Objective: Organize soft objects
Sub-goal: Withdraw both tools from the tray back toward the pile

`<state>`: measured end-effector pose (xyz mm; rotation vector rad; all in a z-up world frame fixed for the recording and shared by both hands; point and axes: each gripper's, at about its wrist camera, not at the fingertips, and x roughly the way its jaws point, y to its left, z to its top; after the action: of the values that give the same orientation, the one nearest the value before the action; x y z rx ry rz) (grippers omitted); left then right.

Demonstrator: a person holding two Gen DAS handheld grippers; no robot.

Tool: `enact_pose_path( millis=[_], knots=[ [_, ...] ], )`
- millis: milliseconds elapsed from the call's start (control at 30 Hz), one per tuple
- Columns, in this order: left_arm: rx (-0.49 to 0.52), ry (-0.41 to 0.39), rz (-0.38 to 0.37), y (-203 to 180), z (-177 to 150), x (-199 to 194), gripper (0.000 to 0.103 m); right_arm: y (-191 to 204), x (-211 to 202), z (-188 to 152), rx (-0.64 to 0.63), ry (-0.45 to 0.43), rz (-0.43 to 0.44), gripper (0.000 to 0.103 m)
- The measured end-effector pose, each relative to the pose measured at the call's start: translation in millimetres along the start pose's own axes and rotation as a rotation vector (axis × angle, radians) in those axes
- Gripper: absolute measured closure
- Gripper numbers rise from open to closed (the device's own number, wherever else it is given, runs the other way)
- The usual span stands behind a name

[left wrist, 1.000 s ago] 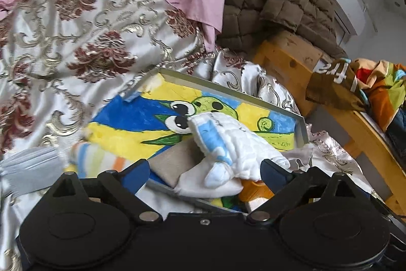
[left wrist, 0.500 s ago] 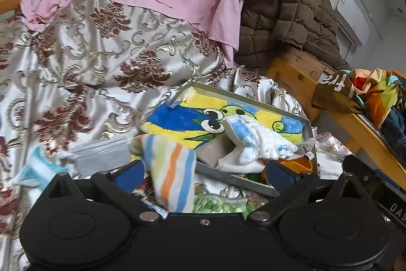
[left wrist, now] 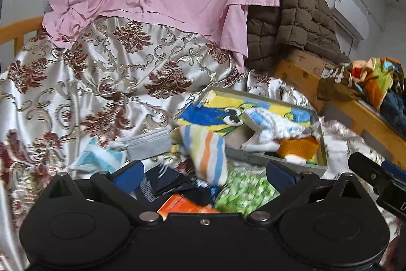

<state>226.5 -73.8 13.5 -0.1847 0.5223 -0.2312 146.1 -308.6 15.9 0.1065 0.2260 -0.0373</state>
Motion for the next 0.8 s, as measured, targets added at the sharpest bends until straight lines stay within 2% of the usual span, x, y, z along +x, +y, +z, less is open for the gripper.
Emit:
enact_pose_path(
  millis=[200, 367, 633, 800],
  knots=[
    [0.063, 0.025, 0.034, 19.5, -16.6, -15.9, 0.001, 19.0, -10.9, -12.0, -0.011, 0.05, 0.046, 0.0],
    [0.037, 0.048, 0.057, 40.4, -28.7, -22.5, 0.001, 37.7, -16.1, -26.5, -0.032, 0.095, 0.092, 0.0],
    [0.03, 0.065, 0.094, 66.3, -46.3, -28.5, 0.001, 75.2, -8.0, -52.1, -0.157, 0.163, 0.173, 0.0],
    [0.025, 0.07, 0.118, 80.6, -54.1, -28.4, 0.001, 85.3, -0.4, -63.3, -0.168, 0.19, 0.247, 0.0]
  ],
)
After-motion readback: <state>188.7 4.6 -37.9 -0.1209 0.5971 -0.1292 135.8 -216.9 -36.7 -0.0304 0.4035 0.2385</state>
